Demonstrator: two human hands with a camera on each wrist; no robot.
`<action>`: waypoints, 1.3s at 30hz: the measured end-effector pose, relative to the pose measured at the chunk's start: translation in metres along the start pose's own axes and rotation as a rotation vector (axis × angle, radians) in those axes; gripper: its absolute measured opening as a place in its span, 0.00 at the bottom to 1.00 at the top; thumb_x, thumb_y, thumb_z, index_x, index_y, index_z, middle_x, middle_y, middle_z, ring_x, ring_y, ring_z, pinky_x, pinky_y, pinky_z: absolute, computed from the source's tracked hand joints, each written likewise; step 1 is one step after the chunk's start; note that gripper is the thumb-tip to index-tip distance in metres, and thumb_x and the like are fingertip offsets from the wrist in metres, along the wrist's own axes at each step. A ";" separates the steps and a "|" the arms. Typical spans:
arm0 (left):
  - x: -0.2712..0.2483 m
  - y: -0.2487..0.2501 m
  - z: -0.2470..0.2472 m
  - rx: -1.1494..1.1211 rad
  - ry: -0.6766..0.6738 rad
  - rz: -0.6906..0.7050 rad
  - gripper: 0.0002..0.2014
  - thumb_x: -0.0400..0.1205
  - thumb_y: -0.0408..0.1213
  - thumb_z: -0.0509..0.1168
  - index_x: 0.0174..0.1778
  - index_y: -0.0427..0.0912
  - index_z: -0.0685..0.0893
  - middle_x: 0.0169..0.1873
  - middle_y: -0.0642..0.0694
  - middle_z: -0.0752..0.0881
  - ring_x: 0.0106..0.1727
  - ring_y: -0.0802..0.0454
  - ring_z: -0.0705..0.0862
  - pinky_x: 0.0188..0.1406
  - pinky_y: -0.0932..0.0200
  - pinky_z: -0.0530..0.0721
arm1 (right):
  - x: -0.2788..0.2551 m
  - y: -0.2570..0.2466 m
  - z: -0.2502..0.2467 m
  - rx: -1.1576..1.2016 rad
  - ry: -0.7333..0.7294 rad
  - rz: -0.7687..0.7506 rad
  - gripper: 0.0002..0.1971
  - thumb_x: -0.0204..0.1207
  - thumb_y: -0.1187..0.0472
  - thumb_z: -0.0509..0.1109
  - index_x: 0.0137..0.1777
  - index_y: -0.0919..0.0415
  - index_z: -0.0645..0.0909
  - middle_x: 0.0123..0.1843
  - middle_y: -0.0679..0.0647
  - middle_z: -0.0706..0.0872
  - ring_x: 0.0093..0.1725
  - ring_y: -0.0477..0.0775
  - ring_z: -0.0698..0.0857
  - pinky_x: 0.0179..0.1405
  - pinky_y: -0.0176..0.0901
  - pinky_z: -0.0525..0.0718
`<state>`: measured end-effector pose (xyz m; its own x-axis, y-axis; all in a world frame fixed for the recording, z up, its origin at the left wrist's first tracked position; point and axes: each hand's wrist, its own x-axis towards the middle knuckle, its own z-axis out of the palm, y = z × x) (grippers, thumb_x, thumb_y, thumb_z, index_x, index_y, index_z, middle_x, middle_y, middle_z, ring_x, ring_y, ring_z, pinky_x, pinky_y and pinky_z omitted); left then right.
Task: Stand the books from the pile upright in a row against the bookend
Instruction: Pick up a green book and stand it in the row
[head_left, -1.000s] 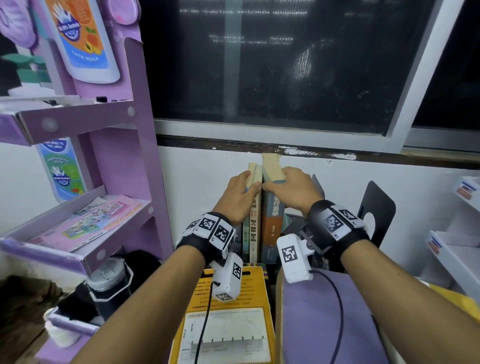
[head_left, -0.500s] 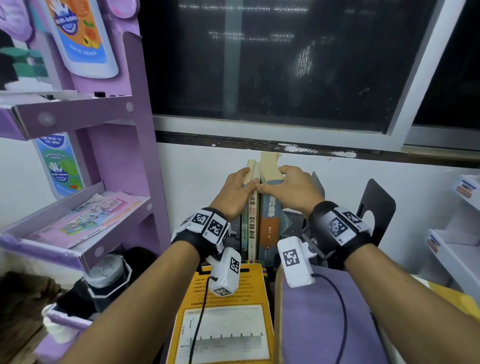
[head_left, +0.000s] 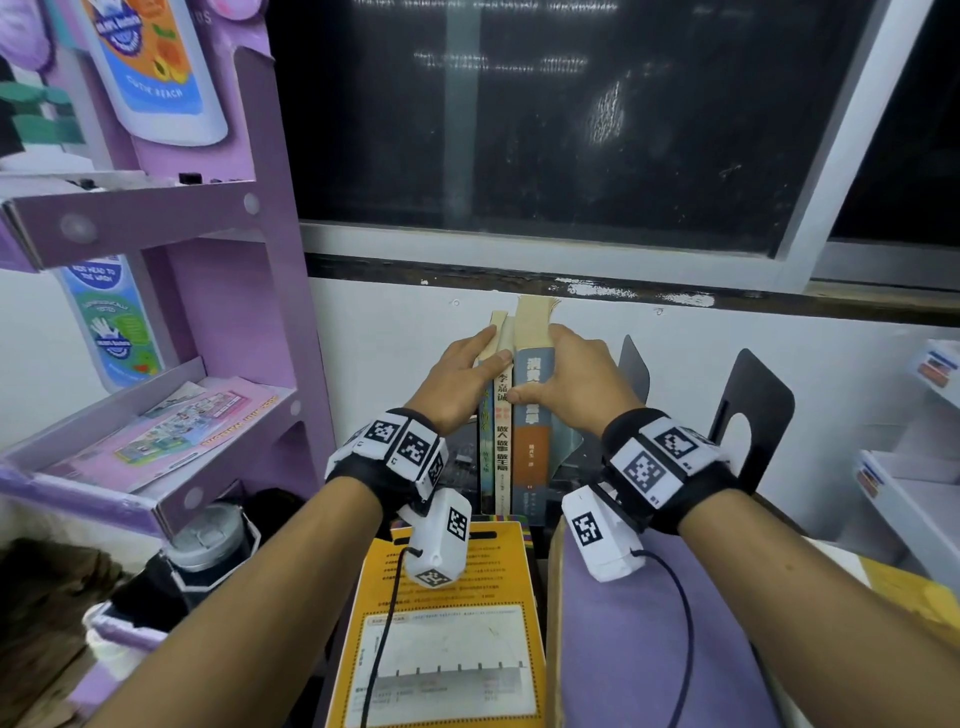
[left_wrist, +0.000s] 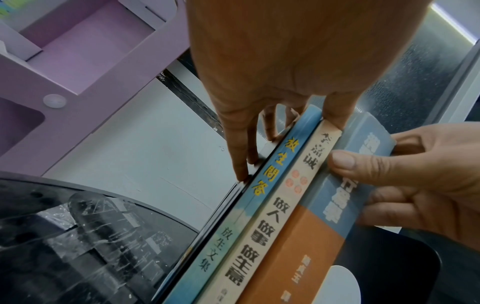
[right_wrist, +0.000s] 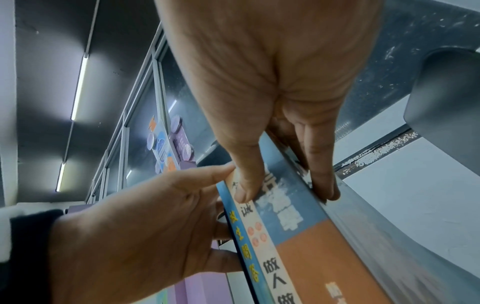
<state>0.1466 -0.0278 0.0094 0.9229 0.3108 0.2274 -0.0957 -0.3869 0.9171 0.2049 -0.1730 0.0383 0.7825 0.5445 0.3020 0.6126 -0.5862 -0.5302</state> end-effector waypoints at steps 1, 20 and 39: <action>0.000 0.000 0.000 -0.017 0.001 -0.004 0.35 0.79 0.58 0.59 0.82 0.53 0.61 0.78 0.47 0.65 0.77 0.45 0.69 0.75 0.38 0.70 | 0.000 0.000 0.001 0.001 0.006 -0.002 0.33 0.64 0.49 0.84 0.65 0.60 0.74 0.54 0.58 0.85 0.50 0.56 0.86 0.47 0.47 0.86; -0.007 0.003 -0.001 0.107 0.039 0.007 0.29 0.86 0.52 0.56 0.83 0.52 0.59 0.81 0.46 0.63 0.79 0.47 0.66 0.78 0.41 0.66 | -0.003 -0.003 0.004 0.007 0.009 -0.009 0.35 0.67 0.50 0.82 0.71 0.59 0.72 0.55 0.59 0.86 0.51 0.57 0.87 0.51 0.51 0.87; -0.044 0.024 0.007 0.099 0.086 -0.181 0.25 0.84 0.46 0.62 0.75 0.44 0.67 0.66 0.41 0.81 0.63 0.42 0.81 0.64 0.40 0.80 | -0.049 0.018 -0.053 0.053 -0.321 0.065 0.33 0.73 0.46 0.77 0.76 0.52 0.71 0.67 0.54 0.83 0.62 0.55 0.84 0.64 0.54 0.83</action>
<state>0.1066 -0.0570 0.0188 0.8860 0.4542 0.0927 0.1099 -0.3999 0.9099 0.1832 -0.2421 0.0558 0.7398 0.6728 0.0058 0.5490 -0.5987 -0.5832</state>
